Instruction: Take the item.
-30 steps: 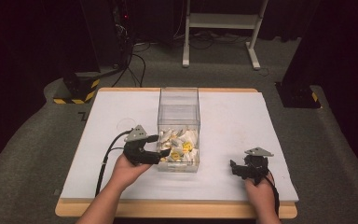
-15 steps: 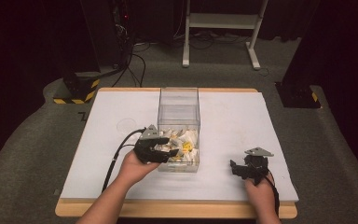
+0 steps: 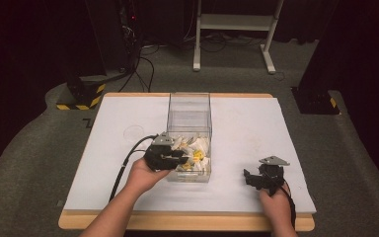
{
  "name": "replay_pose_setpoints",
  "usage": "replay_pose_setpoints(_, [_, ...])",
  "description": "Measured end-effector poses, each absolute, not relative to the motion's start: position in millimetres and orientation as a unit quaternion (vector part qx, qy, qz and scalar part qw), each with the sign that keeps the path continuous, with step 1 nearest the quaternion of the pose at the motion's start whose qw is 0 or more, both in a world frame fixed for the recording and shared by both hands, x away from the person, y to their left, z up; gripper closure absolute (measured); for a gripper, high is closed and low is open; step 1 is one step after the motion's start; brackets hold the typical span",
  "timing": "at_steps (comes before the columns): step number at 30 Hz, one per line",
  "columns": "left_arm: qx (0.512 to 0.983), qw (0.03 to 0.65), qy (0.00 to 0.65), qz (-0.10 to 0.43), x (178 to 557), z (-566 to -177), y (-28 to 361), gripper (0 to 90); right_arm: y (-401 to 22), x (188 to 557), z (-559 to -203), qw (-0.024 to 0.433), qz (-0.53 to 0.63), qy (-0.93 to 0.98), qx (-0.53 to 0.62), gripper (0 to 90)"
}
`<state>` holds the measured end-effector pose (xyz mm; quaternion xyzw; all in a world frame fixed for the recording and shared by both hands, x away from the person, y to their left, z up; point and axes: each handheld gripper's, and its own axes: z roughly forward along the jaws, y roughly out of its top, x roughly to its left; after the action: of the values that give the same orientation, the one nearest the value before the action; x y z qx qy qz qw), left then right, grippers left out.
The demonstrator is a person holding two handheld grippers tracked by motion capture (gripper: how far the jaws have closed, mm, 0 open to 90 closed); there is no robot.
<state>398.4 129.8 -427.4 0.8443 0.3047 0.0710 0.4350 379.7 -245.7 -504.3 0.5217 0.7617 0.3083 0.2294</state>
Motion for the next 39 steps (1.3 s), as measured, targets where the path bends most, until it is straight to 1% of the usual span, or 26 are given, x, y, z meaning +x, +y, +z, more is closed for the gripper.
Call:
replay_pose_setpoints(6, [0.854,0.425,0.289,0.083,395,-428,128,72.5,-246,380,-504,0.229,0.308,0.762,0.522,13.0])
replay_pose_setpoints(12, [0.859,0.418,0.281,0.089,394,-429,128,82.2,-246,380,-504,0.229,0.308,0.762,0.522,12.9])
replay_pose_setpoints(14, [0.860,0.417,0.278,0.093,393,-429,129,86.8,-246,380,-504,0.229,0.308,0.761,0.522,13.0])
replay_pose_setpoints(16, [0.861,0.418,0.274,0.095,392,-429,130,88.9,-246,380,-504,0.229,0.308,0.762,0.522,13.0])
replay_pose_setpoints(21, [0.857,0.427,0.268,0.106,389,-427,130,89.9,-246,380,-504,0.229,0.308,0.762,0.522,12.9])
replay_pose_setpoints(27, [0.843,0.452,0.273,0.103,387,-425,137,89.9,-246,380,-504,0.229,0.308,0.762,0.522,13.0])
replay_pose_setpoints(34, [0.822,0.485,0.282,0.102,383,-421,150,89.9,-246,380,-504,0.229,0.308,0.762,0.522,13.0])
replay_pose_setpoints(39, [0.808,0.501,0.290,0.113,379,-418,160,89.9,-246,380,-504,0.230,0.308,0.762,0.522,13.0])
